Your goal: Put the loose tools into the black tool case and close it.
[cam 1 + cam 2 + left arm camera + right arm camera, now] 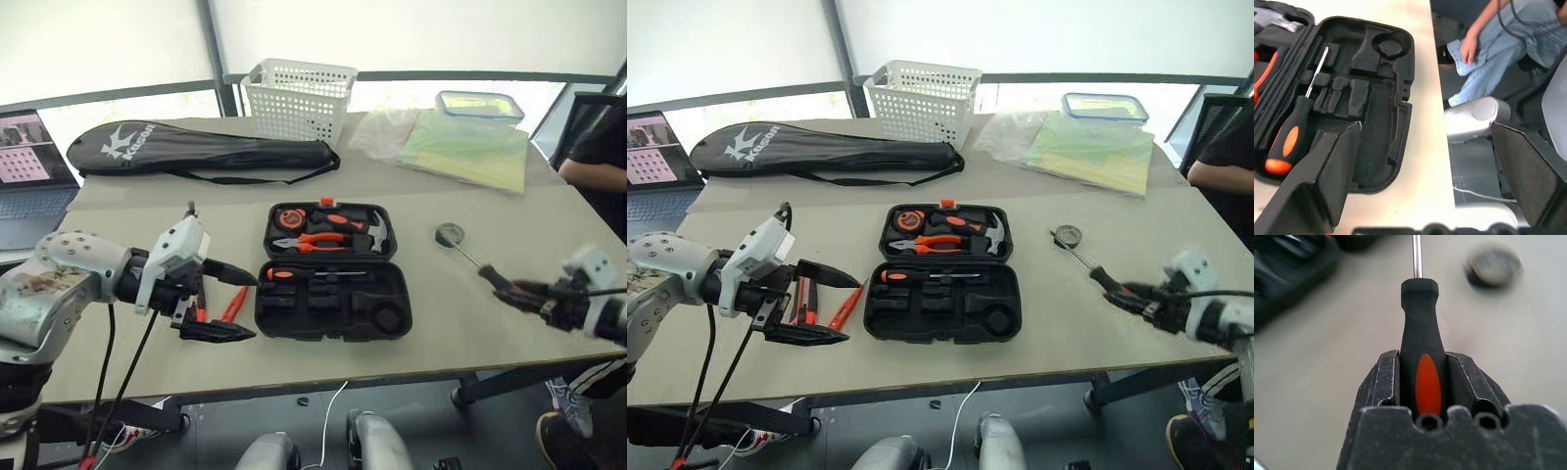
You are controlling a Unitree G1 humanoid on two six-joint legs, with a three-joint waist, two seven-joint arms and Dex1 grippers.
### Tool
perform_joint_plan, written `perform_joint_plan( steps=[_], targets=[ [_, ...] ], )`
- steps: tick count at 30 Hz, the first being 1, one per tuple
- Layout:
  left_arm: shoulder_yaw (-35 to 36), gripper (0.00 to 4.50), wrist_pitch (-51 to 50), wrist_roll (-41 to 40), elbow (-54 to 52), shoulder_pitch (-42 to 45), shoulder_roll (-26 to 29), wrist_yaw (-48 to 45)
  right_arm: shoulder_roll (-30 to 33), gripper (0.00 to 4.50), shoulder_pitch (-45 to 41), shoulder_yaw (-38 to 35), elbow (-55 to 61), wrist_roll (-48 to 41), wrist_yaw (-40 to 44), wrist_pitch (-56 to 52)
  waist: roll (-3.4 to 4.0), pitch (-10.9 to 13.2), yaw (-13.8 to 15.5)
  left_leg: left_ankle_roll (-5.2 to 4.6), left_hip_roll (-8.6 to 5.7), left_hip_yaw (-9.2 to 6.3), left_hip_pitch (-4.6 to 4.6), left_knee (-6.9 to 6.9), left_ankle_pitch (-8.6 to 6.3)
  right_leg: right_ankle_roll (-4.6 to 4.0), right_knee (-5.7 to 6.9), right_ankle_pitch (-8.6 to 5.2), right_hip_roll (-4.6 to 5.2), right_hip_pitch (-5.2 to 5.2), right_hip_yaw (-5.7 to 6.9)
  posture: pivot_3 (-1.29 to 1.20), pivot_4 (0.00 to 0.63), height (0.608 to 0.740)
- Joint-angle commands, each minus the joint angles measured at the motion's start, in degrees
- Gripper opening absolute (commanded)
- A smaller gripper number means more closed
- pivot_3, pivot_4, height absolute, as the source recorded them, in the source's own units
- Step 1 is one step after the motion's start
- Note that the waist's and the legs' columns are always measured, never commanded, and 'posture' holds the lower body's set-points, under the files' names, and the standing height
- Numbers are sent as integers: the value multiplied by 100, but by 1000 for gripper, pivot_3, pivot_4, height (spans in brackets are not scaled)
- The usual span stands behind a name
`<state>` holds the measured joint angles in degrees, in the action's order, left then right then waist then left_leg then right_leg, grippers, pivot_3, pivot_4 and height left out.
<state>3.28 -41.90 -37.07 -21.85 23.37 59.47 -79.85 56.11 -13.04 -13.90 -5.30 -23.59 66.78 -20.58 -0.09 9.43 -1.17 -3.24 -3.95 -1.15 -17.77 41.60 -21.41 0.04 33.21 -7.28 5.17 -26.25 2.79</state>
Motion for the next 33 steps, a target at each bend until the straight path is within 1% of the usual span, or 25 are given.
perform_joint_plan(
  steps=[1,3,6,10,13,17,22,24,25,31,32,33],
  targets=[
    [11,4500,306,123,-22,-49,113,-44,-250,1026,-624,870,849,3,319,-34,-2,1,0,4,6,-1,1,-1,-2,-4,0,-2,-3,0,0,0,150,740],
    [-40,4500,400,188,45,-43,111,-59,-506,1026,-1073,1493,997,329,355,87,-3,2,21,7,9,-7,-1,-6,-2,-11,1,-6,-6,-2,0,0,150,740],
    [-129,4500,617,354,163,-1,112,-71,-921,1026,-1761,2375,835,985,350,314,-2,3,48,5,-2,-7,-16,-7,-1,-12,2,-7,-15,-18,10,0,150,740],
    [-152,4500,720,417,242,30,82,-20,-1237,1026,-2331,3031,285,1715,300,761,-3,4,81,2,-20,-17,-57,11,0,-11,0,-6,-4,-42,47,0,150,740],
    [-117,4500,728,405,169,-45,83,41,-1278,1026,-2550,3186,-25,2069,196,975,-3,4,85,2,-24,-25,-65,12,0,-10,1,-5,2,-42,74,0,150,740],
    [-59,4500,750,390,133,-164,96,105,-1308,1026,-2604,3119,1,2053,285,916,-3,4,28,7,-18,-31,-64,10,2,-16,2,-9,-1,-43,93,0,150,740],
    [-60,4500,800,405,143,-174,89,145,-1331,1026,-2607,3170,100,2067,398,967,-3,4,6,20,-14,-30,-55,11,8,-27,10,-10,2,-42,89,0,150,740],
    [-82,4500,822,420,192,-112,64,167,-1385,2029,-2632,3171,138,2093,332,916,-3,4,10,22,-12,-30,-53,11,9,-30,15,-11,2,-42,88,0,150,740],
    [-92,4500,838,430,215,-93,59,170,-1426,2293,-2649,3154,156,2089,281,865,-3,4,12,22,-12,-31,-52,11,9,-32,20,-13,2,-43,88,0,150,740],
    [-117,4500,900,464,300,-45,55,156,-1759,4332,-2750,2844,365,1857,-70,505,-3,4,13,21,-13,-32,-56,12,9,-34,54,-14,5,-48,87,0,150,740],
    [-125,4500,906,466,310,-35,52,156,-1821,4479,-2754,2776,418,1774,-122,352,-3,4,23,21,-13,-32,-57,12,9,-34,54,-14,5,-49,87,0,150,740],
    [-135,4500,911,468,317,-25,48,157,-1859,4479,-2758,2740,456,1711,-134,232,-3,4,30,21,-14,-32,-57,12,9,-33,55,-14,6,-49,88,0,150,740]
  ],
)
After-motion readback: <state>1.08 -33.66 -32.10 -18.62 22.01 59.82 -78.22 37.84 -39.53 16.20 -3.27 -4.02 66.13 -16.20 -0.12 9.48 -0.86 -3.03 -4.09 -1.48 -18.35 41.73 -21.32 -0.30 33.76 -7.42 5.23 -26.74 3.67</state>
